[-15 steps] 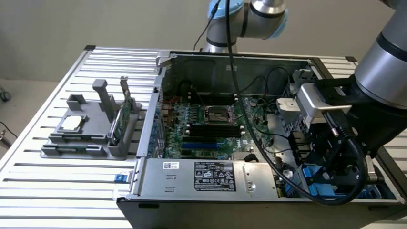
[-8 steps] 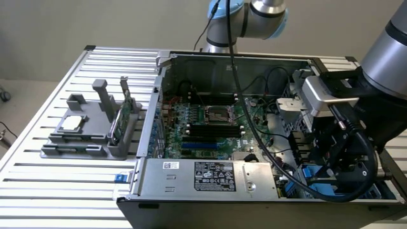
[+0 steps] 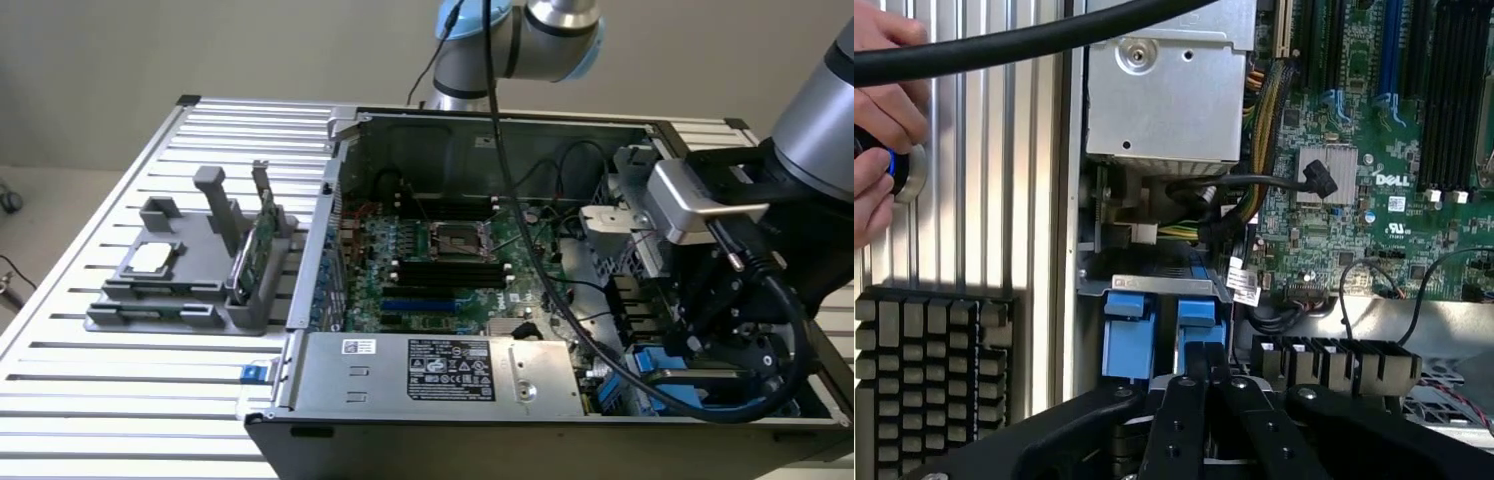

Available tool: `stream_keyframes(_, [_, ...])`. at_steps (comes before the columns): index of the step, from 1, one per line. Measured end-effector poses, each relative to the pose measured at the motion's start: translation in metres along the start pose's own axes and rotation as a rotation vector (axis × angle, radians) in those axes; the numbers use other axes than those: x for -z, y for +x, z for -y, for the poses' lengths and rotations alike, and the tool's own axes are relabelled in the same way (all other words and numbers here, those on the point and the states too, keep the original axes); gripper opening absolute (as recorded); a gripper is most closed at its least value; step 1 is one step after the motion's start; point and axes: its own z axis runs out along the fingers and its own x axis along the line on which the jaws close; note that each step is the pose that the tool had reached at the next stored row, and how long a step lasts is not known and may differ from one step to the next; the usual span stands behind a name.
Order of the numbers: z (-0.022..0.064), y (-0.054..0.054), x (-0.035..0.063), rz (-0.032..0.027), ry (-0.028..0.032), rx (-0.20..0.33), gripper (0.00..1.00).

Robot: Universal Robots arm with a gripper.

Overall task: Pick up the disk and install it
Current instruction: 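Insert the disk into the insertion slot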

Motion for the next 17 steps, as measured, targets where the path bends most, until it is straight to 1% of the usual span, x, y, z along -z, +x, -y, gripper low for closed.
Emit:
stream_keyframes(1, [0.0020,0.000,-0.0001,0.0002,0.0000,0.001,0.13])
stream_keyframes(2, [0.0036,0.000,-0.0003,0.0003,0.0000,0.002,0.11])
stream_keyframes(9, [0.0147,-0.001,-0.0039,-0.0007,0.0000,0.013,0.11])
stream_keyframes(13, [0.0182,-0.001,-0.0082,-0.0023,0.0003,0.020,0.11])
stream_keyframes(17, [0.0236,-0.001,-0.0112,-0.0035,0.0006,0.026,0.11])
